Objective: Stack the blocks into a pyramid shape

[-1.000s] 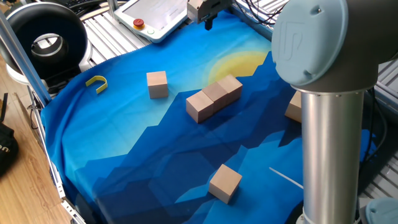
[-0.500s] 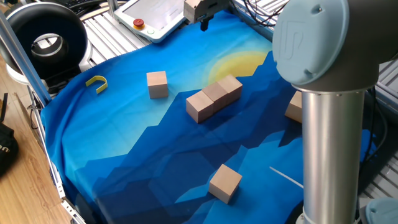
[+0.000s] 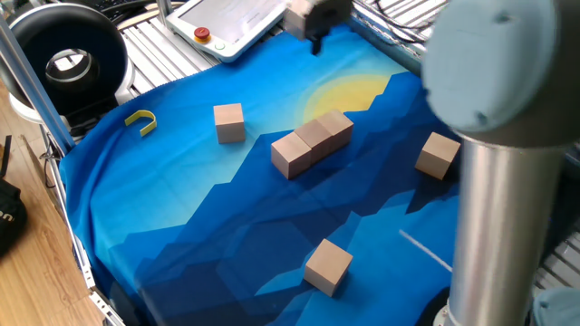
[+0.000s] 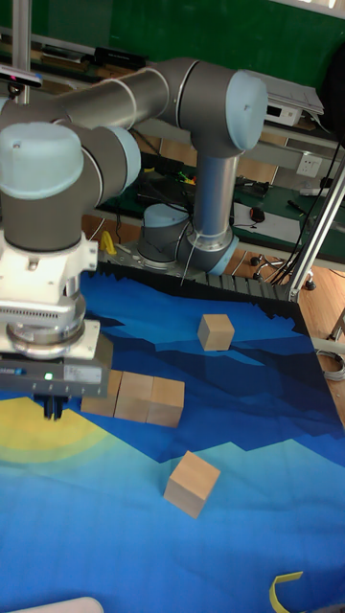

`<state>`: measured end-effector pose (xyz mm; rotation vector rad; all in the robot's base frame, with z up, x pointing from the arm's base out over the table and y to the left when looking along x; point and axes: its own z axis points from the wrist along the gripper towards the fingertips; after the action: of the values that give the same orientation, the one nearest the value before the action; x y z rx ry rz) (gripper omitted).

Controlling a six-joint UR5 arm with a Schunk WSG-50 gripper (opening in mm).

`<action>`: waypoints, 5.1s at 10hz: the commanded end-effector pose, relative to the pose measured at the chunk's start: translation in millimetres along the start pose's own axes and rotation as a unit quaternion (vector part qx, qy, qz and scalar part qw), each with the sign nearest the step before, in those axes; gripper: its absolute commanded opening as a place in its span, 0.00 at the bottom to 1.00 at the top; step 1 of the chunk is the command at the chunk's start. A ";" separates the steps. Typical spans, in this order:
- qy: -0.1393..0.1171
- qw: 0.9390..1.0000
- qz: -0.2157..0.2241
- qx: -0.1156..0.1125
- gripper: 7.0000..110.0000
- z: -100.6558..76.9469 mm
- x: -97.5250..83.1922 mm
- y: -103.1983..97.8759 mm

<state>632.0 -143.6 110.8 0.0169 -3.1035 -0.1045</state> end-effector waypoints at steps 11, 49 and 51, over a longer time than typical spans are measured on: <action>-0.050 0.999 -0.009 -0.006 0.00 27.9 50.0 -9.5; 0.218 0.974 -0.067 -0.011 0.57 84.7 285.1 -53.7; 0.219 0.974 -0.056 0.002 0.36 84.6 285.1 -58.7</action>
<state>342.8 -198.5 32.9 0.2238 -2.6513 -0.0999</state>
